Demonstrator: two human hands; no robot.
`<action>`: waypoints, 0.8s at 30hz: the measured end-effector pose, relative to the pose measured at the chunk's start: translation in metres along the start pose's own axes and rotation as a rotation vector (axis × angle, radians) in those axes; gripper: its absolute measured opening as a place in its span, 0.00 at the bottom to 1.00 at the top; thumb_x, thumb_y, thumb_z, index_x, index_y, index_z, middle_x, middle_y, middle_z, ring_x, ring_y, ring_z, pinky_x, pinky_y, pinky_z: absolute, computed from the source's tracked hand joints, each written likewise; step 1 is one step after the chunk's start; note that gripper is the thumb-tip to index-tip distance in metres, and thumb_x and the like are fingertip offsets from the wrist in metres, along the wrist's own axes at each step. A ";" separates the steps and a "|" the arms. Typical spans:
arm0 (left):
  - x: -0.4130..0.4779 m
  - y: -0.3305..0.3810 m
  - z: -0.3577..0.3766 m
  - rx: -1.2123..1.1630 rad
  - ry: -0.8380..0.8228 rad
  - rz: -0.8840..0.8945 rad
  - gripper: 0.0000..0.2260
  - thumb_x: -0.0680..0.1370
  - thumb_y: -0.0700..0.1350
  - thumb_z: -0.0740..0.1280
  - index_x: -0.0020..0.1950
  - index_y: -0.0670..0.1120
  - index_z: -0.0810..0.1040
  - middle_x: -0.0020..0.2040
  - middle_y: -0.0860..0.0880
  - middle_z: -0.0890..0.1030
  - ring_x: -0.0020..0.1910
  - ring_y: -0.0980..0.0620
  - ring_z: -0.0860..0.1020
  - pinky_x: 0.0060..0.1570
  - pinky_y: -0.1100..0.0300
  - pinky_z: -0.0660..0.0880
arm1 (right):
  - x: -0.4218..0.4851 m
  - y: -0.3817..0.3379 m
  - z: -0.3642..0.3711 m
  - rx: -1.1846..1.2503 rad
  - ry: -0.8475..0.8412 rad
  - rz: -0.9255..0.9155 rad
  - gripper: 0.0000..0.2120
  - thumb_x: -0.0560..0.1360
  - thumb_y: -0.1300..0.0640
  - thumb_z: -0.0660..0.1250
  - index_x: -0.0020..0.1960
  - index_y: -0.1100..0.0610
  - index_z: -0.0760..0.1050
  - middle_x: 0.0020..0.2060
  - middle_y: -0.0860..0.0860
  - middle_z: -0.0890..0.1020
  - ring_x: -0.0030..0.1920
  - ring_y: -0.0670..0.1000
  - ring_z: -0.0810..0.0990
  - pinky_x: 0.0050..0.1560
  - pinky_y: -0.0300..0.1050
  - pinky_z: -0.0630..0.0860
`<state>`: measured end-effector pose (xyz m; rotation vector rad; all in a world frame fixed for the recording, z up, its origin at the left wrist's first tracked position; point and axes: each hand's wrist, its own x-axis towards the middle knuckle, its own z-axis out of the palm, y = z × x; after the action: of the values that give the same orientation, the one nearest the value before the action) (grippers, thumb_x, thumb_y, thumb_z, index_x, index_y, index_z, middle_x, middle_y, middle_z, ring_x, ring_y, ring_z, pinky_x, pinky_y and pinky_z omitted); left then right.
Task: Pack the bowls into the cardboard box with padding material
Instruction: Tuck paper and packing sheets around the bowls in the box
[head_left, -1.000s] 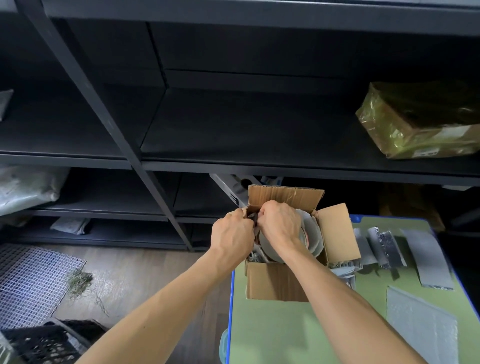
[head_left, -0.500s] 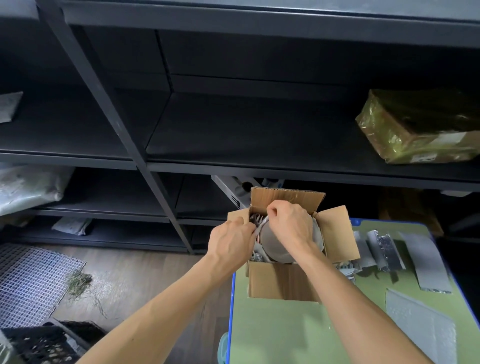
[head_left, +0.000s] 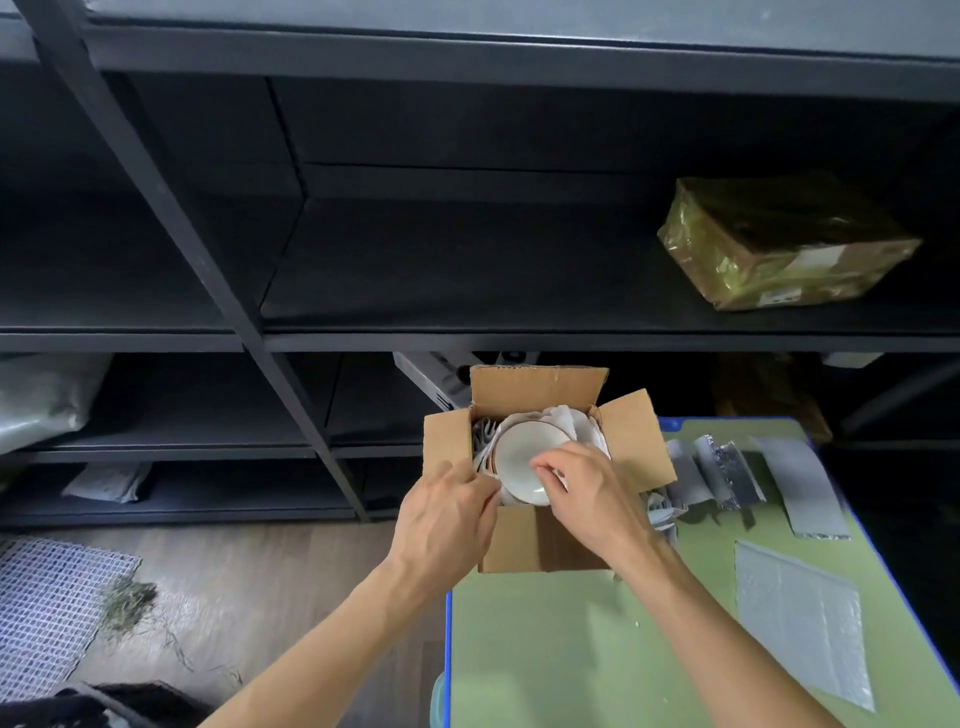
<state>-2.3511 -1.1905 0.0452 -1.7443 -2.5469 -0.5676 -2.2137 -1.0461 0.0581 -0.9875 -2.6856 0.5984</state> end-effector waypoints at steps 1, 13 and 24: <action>-0.002 0.004 0.000 -0.015 0.002 0.013 0.17 0.81 0.52 0.54 0.42 0.52 0.80 0.38 0.53 0.74 0.36 0.50 0.71 0.34 0.53 0.73 | -0.008 0.003 -0.002 -0.003 0.005 -0.008 0.09 0.80 0.55 0.64 0.51 0.51 0.83 0.47 0.45 0.82 0.52 0.49 0.78 0.47 0.49 0.77; 0.006 0.076 0.021 -0.116 0.021 0.148 0.11 0.79 0.49 0.60 0.54 0.49 0.81 0.46 0.51 0.77 0.44 0.47 0.75 0.39 0.53 0.72 | -0.074 0.045 -0.032 0.005 0.085 -0.087 0.08 0.78 0.57 0.68 0.56 0.51 0.82 0.53 0.41 0.81 0.55 0.47 0.76 0.54 0.42 0.76; -0.001 0.188 0.064 -0.228 -0.136 0.217 0.09 0.79 0.47 0.62 0.56 0.51 0.79 0.48 0.52 0.76 0.46 0.49 0.73 0.45 0.54 0.75 | -0.128 0.170 -0.060 -0.013 -0.041 0.086 0.13 0.76 0.60 0.69 0.60 0.51 0.80 0.56 0.43 0.79 0.58 0.48 0.76 0.55 0.44 0.77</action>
<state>-2.1685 -1.1129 0.0403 -2.1704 -2.4098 -0.7796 -2.0004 -0.9949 0.0280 -1.1109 -2.6974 0.6255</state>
